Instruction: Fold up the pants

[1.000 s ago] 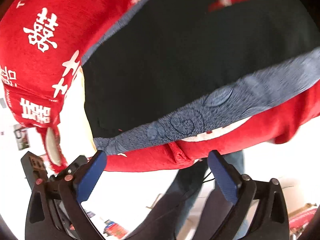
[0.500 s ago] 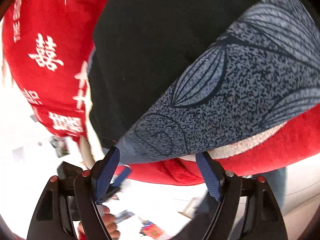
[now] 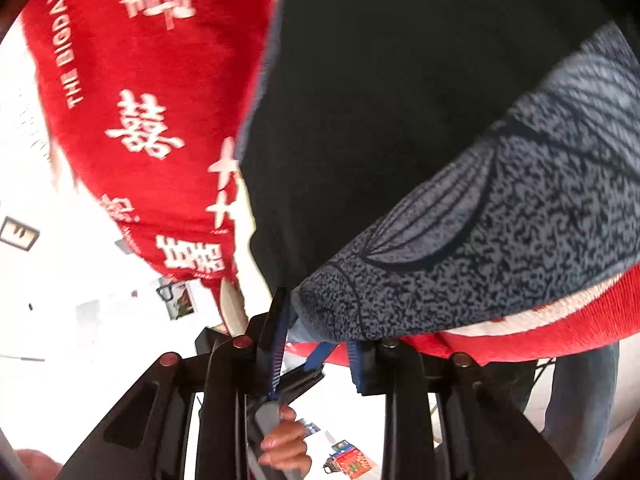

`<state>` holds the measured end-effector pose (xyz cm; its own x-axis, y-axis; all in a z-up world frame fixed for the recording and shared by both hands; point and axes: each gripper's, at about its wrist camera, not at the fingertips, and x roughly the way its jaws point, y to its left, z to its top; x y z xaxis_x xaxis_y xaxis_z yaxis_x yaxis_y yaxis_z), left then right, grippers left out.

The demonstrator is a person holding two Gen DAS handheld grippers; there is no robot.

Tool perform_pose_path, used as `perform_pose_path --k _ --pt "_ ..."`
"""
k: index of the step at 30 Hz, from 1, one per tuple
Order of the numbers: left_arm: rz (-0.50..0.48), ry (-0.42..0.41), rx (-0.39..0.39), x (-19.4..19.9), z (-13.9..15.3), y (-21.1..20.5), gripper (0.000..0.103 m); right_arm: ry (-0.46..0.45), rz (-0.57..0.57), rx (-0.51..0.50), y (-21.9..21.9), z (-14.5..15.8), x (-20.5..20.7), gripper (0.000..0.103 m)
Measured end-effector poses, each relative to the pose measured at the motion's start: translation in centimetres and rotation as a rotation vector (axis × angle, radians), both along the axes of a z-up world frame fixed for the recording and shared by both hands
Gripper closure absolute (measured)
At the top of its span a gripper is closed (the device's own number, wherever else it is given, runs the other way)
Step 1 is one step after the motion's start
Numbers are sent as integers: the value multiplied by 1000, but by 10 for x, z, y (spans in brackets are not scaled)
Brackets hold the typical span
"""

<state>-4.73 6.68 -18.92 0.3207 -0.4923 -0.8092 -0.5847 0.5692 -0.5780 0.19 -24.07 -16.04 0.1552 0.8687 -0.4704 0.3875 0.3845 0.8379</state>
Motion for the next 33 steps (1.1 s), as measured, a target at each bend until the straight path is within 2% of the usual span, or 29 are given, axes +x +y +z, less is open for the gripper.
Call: perform_pose_path --k 2,3,4,5,7,10,11,14,16,18,19,20,21,23,28,30,33 --pt "50 -10 -13 0 3 6 11 -21 15 9 0 6 3 74" --pt "62 -15 -5 1 6 8 16 -34 29 12 0 9 5 74" --pt "67 -20 6 2 8 8 40 -41 40 11 -1 9 5 74" --pt "60 -25 17 4 10 10 51 -45 51 10 -3 8 4 72" --pt "55 -36 5 8 11 13 65 -40 64 6 -5 2 3 71" --pt "21 -45 44 12 19 14 69 -18 69 -37 -12 -10 -3 69" --pt "11 -45 54 15 22 12 69 -9 59 -49 -18 -14 -6 66" --pt "-5 -43 69 17 26 9 69 22 -20 -54 -44 -27 -19 59" --pt "-18 -39 83 19 27 7 69 35 -103 -21 -62 -33 -25 57" --pt "-34 -34 99 21 30 5 70 67 -194 54 -75 -44 -29 57" --pt "-37 -33 105 21 33 5 75 88 -216 75 -78 -47 -28 60" --pt "-38 -37 106 23 37 5 76 96 -227 75 -81 -46 -27 79" --pt "-37 -46 109 24 45 5 76 90 -230 54 -83 -40 -24 93" --pt "-53 -65 134 29 60 5 76 51 -186 11 -79 -20 -16 93" --pt "-110 -132 165 57 103 3 76 -139 -27 -113 -68 54 34 93" --pt "-132 -161 172 76 115 4 76 -188 10 -145 -66 75 63 93" --pt "-154 -205 180 113 125 7 76 -238 65 -205 -60 90 109 93"
